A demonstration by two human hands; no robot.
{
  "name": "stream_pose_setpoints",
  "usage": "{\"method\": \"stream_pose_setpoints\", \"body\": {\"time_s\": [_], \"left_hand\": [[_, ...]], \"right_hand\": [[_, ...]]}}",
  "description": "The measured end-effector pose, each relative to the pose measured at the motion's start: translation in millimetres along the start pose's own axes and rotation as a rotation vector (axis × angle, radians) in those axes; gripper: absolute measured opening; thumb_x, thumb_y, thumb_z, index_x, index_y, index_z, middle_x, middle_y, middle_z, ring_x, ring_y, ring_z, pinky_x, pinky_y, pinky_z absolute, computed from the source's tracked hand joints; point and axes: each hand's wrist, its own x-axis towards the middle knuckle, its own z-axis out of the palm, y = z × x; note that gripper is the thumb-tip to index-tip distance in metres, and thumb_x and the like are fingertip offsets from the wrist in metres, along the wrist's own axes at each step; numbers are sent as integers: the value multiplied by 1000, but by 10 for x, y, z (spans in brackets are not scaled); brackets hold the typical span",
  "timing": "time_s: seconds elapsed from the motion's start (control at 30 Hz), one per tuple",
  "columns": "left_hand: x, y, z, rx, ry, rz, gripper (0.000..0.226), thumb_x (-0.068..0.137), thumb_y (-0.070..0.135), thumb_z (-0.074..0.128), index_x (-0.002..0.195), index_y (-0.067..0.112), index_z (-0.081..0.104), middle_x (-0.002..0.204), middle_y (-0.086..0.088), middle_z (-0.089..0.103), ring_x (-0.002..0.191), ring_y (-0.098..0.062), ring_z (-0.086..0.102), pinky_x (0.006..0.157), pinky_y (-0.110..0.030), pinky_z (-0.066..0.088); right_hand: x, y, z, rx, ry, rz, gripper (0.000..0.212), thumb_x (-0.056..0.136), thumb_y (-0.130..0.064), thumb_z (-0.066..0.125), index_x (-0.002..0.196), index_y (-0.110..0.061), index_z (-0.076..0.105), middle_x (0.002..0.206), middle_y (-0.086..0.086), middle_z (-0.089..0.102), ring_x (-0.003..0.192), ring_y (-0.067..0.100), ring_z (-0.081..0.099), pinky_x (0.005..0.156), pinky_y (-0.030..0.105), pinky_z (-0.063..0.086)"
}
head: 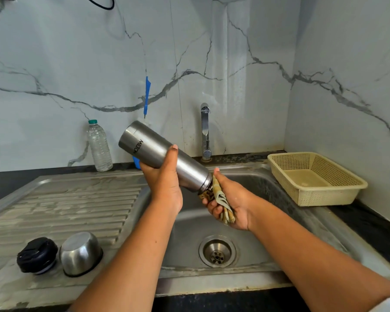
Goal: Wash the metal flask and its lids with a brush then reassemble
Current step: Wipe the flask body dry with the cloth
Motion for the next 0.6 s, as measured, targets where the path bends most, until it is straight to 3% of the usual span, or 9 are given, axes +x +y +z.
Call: {"method": "stream_pose_setpoints", "body": {"time_s": [0.1, 0.17, 0.3, 0.4, 0.5, 0.6], "left_hand": [[-74, -6, 10, 126, -45, 101, 61, 86, 10, 81, 132, 31, 46, 113, 8, 67, 89, 3, 70, 80, -24, 57], [-116, -20, 24, 174, -56, 149, 65, 86, 7, 80, 137, 27, 44, 113, 8, 65, 86, 7, 69, 73, -16, 56], [-119, -19, 35, 146, -23, 156, 66, 87, 9, 80, 138, 24, 43, 114, 6, 66, 88, 3, 71, 74, -20, 57], [-58, 43, 40, 14, 89, 55, 66, 87, 17, 81, 141, 23, 42, 119, 5, 67, 93, -5, 73, 80, -30, 60], [101, 125, -45, -163, 216, -138, 54, 85, 31, 83, 126, 21, 49, 121, -4, 70, 98, -20, 74, 84, -46, 63], [190, 193, -182, -169, 211, -302, 57, 81, 42, 82, 126, 18, 56, 116, -8, 73, 95, -26, 76, 77, -47, 64]], "right_hand": [[26, 35, 22, -50, 95, -56, 60, 103, -58, 43, 115, -3, 63, 81, 17, 72, 58, 17, 62, 44, 24, 51], [45, 56, 33, -41, 147, -88, 53, 104, -52, 48, 111, -3, 66, 77, 14, 71, 61, 20, 65, 52, 30, 55], [55, 78, 39, 78, 156, -105, 47, 99, -50, 59, 104, -4, 70, 69, 10, 63, 53, 21, 60, 49, 32, 53], [19, 112, 64, 32, 98, -258, 35, 99, -46, 62, 94, -12, 67, 59, 4, 54, 46, 19, 54, 50, 33, 49], [-25, 99, 93, -346, 28, -587, 20, 98, -31, 66, 83, -18, 67, 68, 1, 58, 53, 12, 59, 51, 29, 53], [116, 79, -1, -921, 34, -1078, 18, 89, -23, 79, 75, -13, 72, 87, -5, 65, 79, 14, 62, 73, 29, 54]]}}
